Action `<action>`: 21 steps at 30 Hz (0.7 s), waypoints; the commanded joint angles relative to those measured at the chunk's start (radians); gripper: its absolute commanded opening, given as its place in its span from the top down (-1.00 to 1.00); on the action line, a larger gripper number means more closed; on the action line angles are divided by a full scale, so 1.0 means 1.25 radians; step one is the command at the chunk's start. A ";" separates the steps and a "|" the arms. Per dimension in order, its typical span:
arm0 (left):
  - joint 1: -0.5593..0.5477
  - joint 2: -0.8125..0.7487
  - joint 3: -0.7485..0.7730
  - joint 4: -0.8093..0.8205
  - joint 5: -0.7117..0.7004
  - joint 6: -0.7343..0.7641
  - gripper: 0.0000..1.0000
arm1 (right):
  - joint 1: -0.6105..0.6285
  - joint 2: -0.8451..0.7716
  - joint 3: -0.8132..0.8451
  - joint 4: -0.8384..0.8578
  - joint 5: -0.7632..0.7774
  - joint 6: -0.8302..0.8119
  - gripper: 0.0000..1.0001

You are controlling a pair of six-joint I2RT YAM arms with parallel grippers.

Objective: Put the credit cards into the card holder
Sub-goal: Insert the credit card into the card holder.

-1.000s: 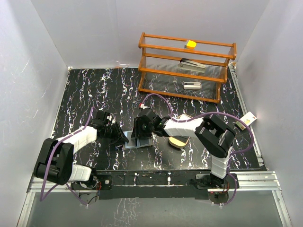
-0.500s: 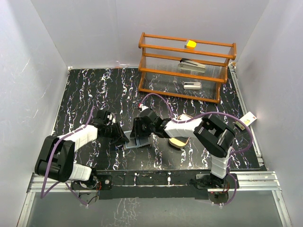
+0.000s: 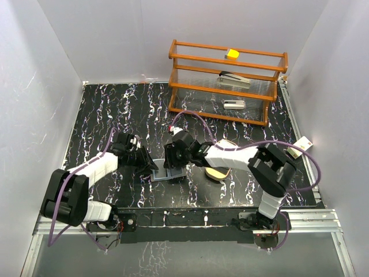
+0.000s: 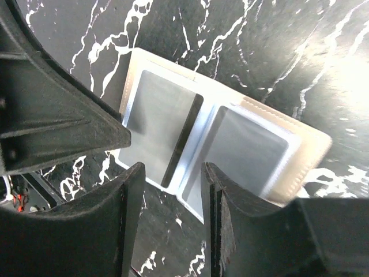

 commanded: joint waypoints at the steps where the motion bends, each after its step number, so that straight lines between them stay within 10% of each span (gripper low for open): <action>1: -0.002 -0.053 0.040 -0.044 -0.015 0.012 0.19 | -0.007 -0.109 0.073 -0.150 0.121 -0.101 0.15; 14: -0.002 -0.116 0.095 -0.116 0.010 0.076 -0.20 | -0.047 -0.254 0.075 -0.376 0.509 -0.347 -0.08; 21: -0.002 -0.128 0.105 -0.119 0.033 0.107 -0.92 | -0.094 -0.275 0.017 -0.366 0.593 -0.483 -0.08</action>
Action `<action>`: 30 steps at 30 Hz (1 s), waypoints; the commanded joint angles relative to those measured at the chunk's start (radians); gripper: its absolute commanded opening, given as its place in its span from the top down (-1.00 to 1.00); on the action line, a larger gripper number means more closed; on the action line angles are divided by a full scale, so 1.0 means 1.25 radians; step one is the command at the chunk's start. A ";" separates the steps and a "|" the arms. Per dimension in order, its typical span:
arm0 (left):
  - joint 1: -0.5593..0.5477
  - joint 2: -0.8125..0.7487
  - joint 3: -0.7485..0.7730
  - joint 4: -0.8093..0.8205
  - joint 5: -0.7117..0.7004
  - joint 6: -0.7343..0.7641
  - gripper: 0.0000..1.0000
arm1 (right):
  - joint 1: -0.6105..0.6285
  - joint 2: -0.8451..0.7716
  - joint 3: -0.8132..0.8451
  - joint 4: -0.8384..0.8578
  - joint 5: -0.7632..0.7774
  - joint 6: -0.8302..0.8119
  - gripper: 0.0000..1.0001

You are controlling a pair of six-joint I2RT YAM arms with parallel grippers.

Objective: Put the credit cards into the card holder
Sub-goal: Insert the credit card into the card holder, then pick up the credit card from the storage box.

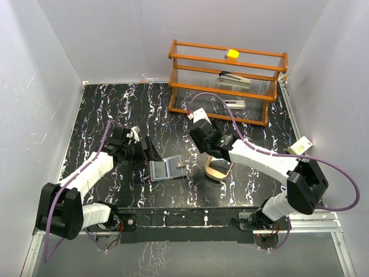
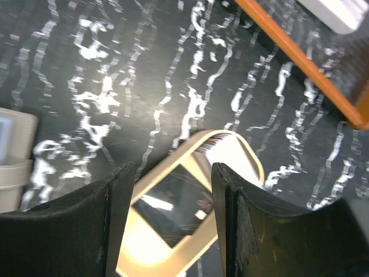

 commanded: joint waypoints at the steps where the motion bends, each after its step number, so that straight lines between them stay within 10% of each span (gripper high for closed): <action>1: -0.002 -0.022 0.034 -0.033 0.040 0.031 -0.97 | -0.031 -0.024 -0.043 0.004 0.114 -0.115 -0.08; 30: -0.003 -0.008 0.045 -0.072 0.055 0.091 -0.97 | -0.132 0.061 -0.151 0.098 0.090 -0.313 -0.06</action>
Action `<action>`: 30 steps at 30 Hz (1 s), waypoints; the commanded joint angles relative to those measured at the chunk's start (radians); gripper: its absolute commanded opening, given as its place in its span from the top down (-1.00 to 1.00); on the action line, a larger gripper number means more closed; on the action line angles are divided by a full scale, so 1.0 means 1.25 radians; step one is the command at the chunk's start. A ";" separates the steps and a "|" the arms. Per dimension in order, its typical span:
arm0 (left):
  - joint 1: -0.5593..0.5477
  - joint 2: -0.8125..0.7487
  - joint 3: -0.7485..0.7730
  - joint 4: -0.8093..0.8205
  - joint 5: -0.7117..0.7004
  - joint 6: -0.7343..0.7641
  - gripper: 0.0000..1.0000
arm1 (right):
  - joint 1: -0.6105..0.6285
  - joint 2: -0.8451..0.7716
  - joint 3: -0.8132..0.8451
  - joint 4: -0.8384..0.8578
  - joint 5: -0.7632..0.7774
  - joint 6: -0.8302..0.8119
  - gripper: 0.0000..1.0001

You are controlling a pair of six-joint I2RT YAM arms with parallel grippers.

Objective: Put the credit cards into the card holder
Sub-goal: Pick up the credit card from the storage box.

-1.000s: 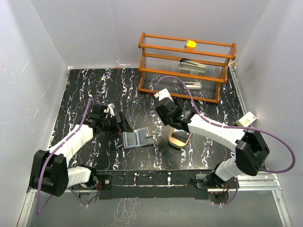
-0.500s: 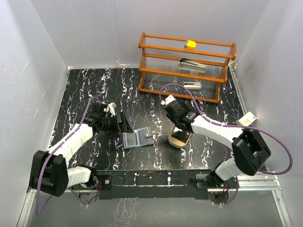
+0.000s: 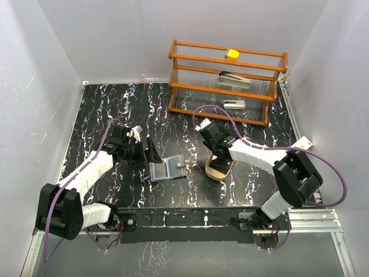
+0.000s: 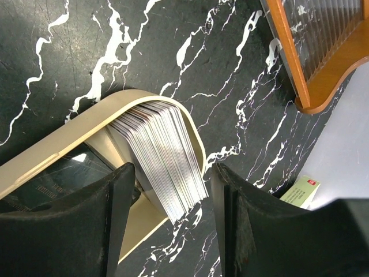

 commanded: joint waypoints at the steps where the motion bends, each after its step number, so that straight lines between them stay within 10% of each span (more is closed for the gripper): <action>1: -0.002 -0.005 0.019 -0.021 0.027 0.012 -0.97 | -0.007 0.013 -0.015 0.051 0.032 -0.008 -0.05; 30: -0.002 -0.005 0.013 -0.020 0.027 0.013 -0.97 | -0.010 0.013 0.062 -0.040 0.053 0.022 0.35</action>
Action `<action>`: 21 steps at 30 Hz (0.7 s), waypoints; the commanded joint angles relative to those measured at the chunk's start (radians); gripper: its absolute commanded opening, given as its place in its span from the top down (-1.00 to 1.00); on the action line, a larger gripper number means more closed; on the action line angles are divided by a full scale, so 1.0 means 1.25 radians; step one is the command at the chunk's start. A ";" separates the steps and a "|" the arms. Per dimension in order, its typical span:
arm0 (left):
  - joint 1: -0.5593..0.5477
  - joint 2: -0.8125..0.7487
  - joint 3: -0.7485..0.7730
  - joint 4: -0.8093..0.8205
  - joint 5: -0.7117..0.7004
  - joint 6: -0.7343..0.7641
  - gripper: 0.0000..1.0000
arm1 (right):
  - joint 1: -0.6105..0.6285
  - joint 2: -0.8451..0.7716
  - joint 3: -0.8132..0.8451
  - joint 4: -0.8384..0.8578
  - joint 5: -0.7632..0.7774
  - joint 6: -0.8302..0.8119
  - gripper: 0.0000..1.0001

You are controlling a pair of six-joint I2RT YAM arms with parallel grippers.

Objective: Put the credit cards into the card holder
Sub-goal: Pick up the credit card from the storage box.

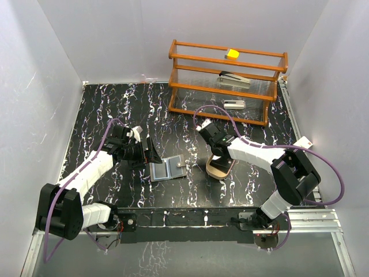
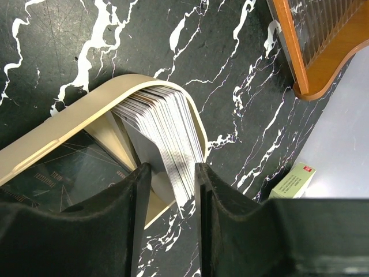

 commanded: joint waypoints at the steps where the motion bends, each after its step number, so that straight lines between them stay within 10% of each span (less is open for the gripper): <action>1: -0.002 -0.005 0.014 -0.015 0.026 0.005 -0.97 | -0.005 -0.010 0.051 0.002 0.027 0.003 0.38; 11: -0.002 -0.006 0.010 -0.010 0.032 0.005 -0.97 | 0.000 -0.010 0.115 -0.103 -0.061 0.044 1.00; 21: -0.002 -0.054 -0.001 0.018 0.092 -0.021 -0.83 | 0.009 -0.083 0.166 -0.171 -0.346 0.122 1.00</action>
